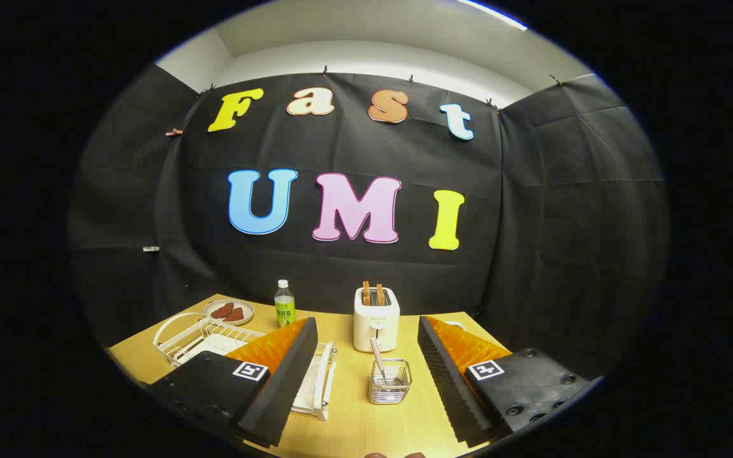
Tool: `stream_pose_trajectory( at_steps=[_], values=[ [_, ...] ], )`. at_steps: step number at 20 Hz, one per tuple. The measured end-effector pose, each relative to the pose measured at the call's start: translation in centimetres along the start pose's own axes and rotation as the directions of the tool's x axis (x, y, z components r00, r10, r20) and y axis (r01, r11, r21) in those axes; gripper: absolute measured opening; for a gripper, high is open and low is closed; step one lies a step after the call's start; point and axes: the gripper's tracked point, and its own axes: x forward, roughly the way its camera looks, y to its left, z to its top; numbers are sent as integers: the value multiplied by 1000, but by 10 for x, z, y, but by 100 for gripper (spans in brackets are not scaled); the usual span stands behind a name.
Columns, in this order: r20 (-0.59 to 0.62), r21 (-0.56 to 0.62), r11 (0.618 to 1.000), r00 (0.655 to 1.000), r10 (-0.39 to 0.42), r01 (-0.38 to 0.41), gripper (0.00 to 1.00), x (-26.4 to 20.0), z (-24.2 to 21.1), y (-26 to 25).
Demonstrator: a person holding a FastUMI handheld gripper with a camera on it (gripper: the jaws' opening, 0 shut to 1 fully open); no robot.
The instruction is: Take the plate from the dish rack, then take the spoon from the basket and place it into the plate.
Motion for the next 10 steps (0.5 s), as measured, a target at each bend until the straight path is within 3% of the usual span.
stream_pose_trajectory(
  at_steps=[10],
  values=[
    [-39, 25, 1000, 999, 15, -14, 98, -5, -10, 10]
  ],
)
